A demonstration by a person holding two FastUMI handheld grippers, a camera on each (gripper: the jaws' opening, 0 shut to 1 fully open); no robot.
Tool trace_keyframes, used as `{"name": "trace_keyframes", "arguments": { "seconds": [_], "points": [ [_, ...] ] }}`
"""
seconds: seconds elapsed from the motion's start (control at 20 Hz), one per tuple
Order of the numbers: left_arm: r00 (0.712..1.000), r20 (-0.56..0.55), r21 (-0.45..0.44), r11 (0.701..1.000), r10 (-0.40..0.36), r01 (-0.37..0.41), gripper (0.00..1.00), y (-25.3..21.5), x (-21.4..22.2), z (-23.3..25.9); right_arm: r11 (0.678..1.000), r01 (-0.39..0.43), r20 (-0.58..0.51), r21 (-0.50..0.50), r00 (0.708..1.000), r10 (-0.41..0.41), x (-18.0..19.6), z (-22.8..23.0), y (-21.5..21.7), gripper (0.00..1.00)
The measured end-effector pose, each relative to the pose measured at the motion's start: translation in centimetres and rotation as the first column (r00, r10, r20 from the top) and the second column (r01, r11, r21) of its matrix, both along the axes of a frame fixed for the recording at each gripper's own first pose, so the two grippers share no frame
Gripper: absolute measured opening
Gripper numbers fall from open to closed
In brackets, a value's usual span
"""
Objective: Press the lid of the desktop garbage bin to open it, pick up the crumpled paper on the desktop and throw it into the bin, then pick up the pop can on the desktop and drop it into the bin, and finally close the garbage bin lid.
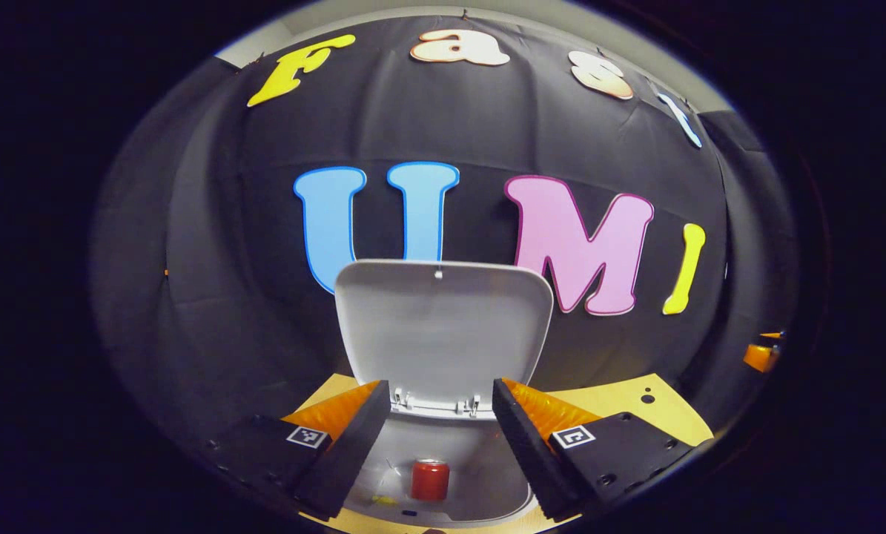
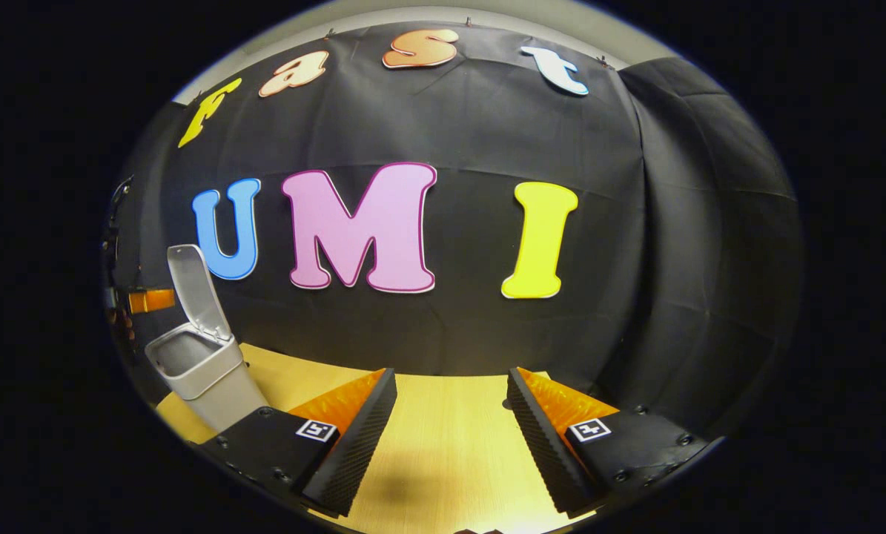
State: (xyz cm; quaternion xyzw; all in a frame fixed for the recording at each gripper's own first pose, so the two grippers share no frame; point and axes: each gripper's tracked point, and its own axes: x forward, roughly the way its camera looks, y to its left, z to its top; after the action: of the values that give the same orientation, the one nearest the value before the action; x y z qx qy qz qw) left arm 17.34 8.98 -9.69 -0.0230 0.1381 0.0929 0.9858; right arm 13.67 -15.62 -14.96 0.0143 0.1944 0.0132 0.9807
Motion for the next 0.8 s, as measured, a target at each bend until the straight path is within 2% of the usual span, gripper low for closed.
{"name": "trace_keyframes", "arguments": {
  "seconds": [0.2,0.35,0.5,0.7,0.8],
  "points": [
    [0.998,0.069,-0.043,0.999,0.007,-0.004,0.95,1.3,2.2,5.2,0.999,-0.023,0.02,0.035,1.0,0.022,1.4,0.9,1.2,0.97],
    [0.994,0.105,0.0,1.0,0.012,-0.012,0.95,3.0,4.1,8.0,0.999,-0.035,0.023,0.039,0.999,0.034,2.2,0.8,1.6,0.97],
    [0.993,0.116,0.026,0.999,-0.026,0.023,0.95,3.4,6.5,9.8,0.999,-0.038,0.01,0.027,0.999,0.038,2.4,0.3,1.6,0.97],
    [0.993,0.102,-0.007,0.998,-0.067,0.068,0.95,3.3,10.0,9.4,1.0,-0.017,-0.002,0.01,1.0,0.017,2.3,-0.2,0.8,0.97],
    [0.994,0.054,-0.006,0.996,-0.093,0.094,0.95,3.0,11.4,7.9,1.0,0.002,-0.004,0.013,1.0,-0.002,2.3,-0.2,0.5,0.97]
  ]
}}
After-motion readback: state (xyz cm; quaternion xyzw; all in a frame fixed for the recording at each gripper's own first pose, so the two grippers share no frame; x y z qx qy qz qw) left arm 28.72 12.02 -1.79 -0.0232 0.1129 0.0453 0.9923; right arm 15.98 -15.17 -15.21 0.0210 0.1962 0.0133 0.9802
